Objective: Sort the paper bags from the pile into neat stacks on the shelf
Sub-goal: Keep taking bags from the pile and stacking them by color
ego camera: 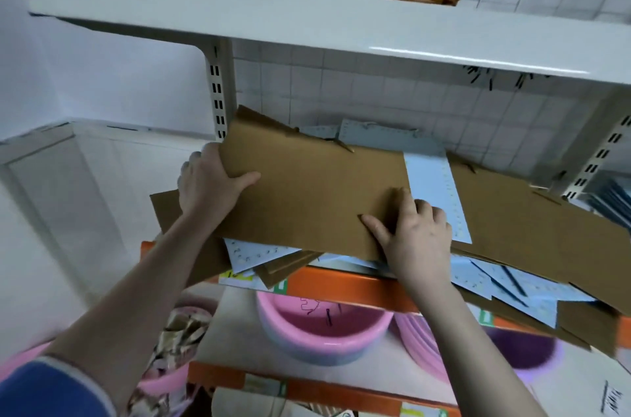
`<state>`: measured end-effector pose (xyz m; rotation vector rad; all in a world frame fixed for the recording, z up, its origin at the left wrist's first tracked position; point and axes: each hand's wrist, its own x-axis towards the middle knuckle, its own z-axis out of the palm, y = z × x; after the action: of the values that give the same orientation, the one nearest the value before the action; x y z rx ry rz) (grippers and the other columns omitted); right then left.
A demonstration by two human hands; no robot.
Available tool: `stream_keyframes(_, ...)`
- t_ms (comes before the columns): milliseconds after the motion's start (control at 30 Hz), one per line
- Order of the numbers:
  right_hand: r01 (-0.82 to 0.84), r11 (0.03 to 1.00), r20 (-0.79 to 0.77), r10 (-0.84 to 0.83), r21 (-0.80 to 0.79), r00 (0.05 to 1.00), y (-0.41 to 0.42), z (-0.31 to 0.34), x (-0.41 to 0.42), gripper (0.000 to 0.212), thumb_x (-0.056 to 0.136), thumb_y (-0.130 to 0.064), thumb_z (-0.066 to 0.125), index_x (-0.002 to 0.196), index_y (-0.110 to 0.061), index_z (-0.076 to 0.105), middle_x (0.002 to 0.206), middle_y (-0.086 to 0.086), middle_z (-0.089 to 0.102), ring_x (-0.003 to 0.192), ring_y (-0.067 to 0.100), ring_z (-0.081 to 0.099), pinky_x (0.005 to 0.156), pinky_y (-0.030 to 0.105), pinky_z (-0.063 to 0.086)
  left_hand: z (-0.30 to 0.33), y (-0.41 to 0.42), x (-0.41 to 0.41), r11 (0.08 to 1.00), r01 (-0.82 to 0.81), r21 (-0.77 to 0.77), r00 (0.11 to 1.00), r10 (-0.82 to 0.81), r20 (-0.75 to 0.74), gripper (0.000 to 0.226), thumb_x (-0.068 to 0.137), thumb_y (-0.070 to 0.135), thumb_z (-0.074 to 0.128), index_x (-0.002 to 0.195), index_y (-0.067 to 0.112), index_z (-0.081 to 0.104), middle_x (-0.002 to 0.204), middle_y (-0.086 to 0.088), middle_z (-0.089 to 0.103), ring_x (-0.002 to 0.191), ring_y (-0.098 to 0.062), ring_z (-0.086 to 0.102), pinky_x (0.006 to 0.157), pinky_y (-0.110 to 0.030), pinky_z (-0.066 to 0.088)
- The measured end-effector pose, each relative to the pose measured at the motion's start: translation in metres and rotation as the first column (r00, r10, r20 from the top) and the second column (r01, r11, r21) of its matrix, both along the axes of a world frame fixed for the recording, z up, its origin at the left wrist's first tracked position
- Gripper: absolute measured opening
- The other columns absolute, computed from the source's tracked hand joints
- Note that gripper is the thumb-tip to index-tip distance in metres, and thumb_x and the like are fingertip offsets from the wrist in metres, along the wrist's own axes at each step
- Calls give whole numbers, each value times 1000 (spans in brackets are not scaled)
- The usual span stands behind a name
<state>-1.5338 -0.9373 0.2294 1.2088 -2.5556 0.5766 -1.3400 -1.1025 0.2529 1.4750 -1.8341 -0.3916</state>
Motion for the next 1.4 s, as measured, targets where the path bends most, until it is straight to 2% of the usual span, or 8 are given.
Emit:
stream_keyframes(100, 13, 1000, 114, -12, -8, 993, -2, 11, 0, 80, 82, -57, 57, 141, -9, 32, 126, 17, 50, 117, 36, 41, 94, 40, 32, 4, 3, 5, 997, 10, -82, 989, -22, -145, 63, 80, 35, 70, 130, 10, 43, 125, -13, 54, 115, -31, 49, 91, -41, 38)
stream_keyframes(267, 21, 978, 407, 68, -209, 911, 0, 23, -3, 72, 83, -43, 65, 137, -4, 38, 127, 21, 47, 120, 37, 44, 98, 39, 34, 13, 12, 17, 997, 18, -70, 937, -42, -346, 48, 85, 27, 65, 125, 10, 45, 119, -8, 57, 107, -28, 54, 80, -33, 37)
stream_keyframes(433, 59, 956, 470, 86, -286, 878, 13, 25, 2, 64, 86, -40, 63, 139, -12, 37, 128, 18, 46, 116, 36, 48, 94, 37, 38, 15, 30, 25, 999, 39, -18, 910, -42, -412, 41, 87, 25, 63, 121, 10, 47, 105, 1, 52, 91, -15, 47, 75, -29, 34)
stream_keyframes(633, 87, 957, 374, 25, -278, 927, 42, 21, -2, 52, 89, -43, 57, 127, -10, 43, 121, 16, 57, 111, 36, 53, 82, 37, 41, 17, 59, 14, 999, 50, 17, 923, -40, -383, 45, 85, 26, 65, 123, 6, 49, 120, -12, 58, 110, -30, 53, 80, -30, 35)
stream_keyframes(767, 107, 938, 303, -2, -330, 953, 76, 23, -22, 60, 90, -46, 54, 137, -10, 39, 124, 17, 56, 112, 36, 53, 83, 39, 42, 23, 87, -6, 994, 108, 35, 933, -89, -348, 45, 86, 26, 64, 125, 8, 49, 122, -11, 58, 111, -28, 53, 80, -29, 35)
stream_keyframes(867, 122, 935, 250, -37, -333, 967, 113, 27, -45, 62, 91, -46, 52, 140, -10, 36, 122, 19, 56, 109, 38, 53, 81, 39, 42, 26, 114, -32, 986, 164, 8, 954, -157, -254, 49, 86, 29, 63, 129, 11, 48, 124, -11, 58, 113, -29, 54, 89, -34, 40)
stream_keyframes(1033, 205, 940, 226, -144, -272, 963, 207, 25, -112, 54, 92, -49, 48, 130, -11, 41, 116, 16, 54, 104, 36, 55, 77, 39, 41, 22, 189, -112, 969, 242, -55, 964, -246, -98, 53, 89, 29, 58, 135, 7, 45, 129, -21, 51, 118, -36, 47, 97, -42, 38)
stream_keyframes(1400, 372, 913, 172, -344, -170, 923, 404, 19, -271, 38, 92, -39, 50, 114, -8, 49, 114, 14, 45, 102, 36, 54, 78, 38, 41, 9, 362, -311, 938, 343, -53, 935, -346, -78, 55, 87, 26, 61, 136, 6, 43, 128, -25, 48, 120, -39, 44, 98, -43, 37)
